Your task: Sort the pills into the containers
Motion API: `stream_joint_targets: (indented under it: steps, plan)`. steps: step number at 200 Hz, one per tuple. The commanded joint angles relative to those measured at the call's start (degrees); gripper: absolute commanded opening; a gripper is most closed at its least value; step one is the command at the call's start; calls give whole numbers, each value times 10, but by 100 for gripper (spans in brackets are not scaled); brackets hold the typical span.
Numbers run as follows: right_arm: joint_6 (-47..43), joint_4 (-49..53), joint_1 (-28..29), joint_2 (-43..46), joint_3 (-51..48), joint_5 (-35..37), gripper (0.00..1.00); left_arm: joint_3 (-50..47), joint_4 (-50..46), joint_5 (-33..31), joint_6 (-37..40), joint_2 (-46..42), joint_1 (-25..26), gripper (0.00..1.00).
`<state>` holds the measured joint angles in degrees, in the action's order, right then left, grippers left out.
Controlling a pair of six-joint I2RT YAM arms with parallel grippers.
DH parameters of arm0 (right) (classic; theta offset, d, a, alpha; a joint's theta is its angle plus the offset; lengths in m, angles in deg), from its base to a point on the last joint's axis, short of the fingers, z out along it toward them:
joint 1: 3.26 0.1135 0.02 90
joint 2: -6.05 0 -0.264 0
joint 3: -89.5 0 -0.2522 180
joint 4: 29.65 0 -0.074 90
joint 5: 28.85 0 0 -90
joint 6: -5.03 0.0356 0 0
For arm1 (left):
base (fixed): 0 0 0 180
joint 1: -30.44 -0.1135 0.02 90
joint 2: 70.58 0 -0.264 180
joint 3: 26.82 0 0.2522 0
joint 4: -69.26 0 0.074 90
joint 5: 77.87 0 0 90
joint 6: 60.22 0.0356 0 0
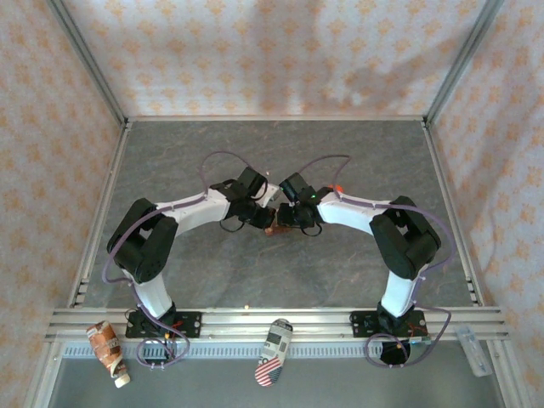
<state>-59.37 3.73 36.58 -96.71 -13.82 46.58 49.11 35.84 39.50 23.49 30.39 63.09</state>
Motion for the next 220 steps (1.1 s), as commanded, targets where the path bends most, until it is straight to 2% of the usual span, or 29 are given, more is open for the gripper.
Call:
stream_joint_targets:
  steps: [1, 114, 220]
  plan:
    - [8, 30, 2, -17, -24, 29, 35, -16, 19, 10, -17, -20, 6, 0]
    - [21, 13, 2, -13, -47, 28, 34, -78, 79, -6, -47, -9, 30, 0]
    - [24, 8, 4, -16, -54, 31, 33, -95, 71, -29, -55, -39, 57, 0]
